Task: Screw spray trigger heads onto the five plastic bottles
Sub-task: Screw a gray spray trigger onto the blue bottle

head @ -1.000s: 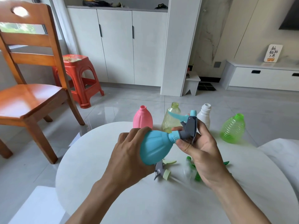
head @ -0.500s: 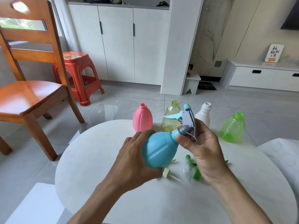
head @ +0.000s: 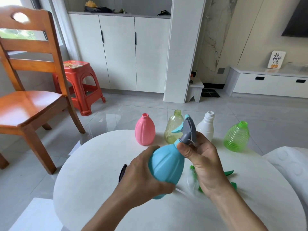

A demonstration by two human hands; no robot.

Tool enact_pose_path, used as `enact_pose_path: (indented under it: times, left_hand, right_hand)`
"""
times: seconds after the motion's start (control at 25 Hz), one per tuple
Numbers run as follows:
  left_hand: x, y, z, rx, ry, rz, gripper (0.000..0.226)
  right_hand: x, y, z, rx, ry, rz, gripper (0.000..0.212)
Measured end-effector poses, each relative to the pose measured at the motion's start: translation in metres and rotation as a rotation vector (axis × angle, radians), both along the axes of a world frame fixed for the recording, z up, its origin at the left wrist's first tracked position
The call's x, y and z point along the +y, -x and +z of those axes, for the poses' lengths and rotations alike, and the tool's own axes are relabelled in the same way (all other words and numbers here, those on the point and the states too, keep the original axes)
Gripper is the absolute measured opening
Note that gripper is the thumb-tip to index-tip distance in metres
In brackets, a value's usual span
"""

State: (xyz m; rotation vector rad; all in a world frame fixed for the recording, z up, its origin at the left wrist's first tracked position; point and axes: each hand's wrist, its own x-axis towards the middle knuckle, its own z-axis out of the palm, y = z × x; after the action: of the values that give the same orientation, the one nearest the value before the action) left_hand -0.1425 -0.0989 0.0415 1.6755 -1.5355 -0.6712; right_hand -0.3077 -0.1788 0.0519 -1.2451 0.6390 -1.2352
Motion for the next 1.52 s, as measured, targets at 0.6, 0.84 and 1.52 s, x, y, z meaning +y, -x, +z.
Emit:
enact_pose_path:
  times: [0.6,0.84,1.52]
  left_hand:
    - [-0.003,0.01,-0.002,0.146,0.071,0.011,0.076]
    - [-0.003,0.01,-0.001,0.179,0.088,0.012,0.074]
    - [-0.009,-0.024,-0.005,-0.24,0.199,0.145,0.084]
  right_hand:
    - [0.019,-0.018,0.004,-0.273,-0.274,0.134,0.029]
    - [0.02,-0.021,0.001,-0.291,-0.32,0.116,0.036]
    - [-0.007,0.051,0.026,0.923,0.362,-0.484,0.045]
